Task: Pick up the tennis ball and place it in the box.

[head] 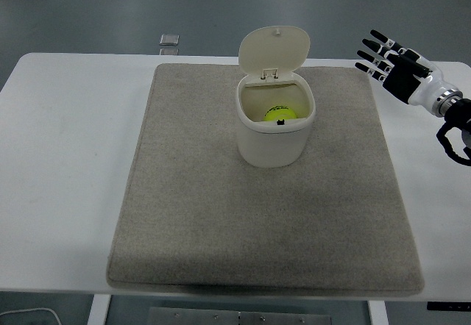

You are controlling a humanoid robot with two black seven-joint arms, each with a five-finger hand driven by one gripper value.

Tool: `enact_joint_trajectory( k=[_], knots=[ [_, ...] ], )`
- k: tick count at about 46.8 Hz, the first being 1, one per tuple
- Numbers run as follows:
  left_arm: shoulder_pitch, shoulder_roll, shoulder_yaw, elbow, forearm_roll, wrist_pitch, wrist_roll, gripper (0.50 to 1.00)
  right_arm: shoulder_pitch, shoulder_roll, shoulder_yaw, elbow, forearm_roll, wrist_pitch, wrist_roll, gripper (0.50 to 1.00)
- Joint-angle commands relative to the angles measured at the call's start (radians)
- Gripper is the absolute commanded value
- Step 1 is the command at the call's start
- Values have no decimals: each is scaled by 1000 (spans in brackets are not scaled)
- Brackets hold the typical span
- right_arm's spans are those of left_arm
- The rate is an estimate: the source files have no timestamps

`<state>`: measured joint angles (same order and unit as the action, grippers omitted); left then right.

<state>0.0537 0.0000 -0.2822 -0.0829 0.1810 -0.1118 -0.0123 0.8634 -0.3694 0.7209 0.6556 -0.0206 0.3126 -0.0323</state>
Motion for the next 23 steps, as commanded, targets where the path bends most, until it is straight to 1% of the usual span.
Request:
enact_joint_trajectory(
  k=[1, 7, 11, 23],
  knots=[
    [0, 0, 0, 0, 0, 0, 0, 992, 2, -11, 2, -1, -59, 9, 26, 913],
    [0, 0, 0, 0, 0, 0, 0, 992, 5, -16, 2, -1, -79, 25, 60, 913],
    [0, 0, 0, 0, 0, 0, 0, 992, 8, -26, 2, -1, -79, 25, 61, 913],
    [0, 0, 0, 0, 0, 0, 0, 992, 17, -28, 2, -1, -79, 20, 63, 913]
  ],
)
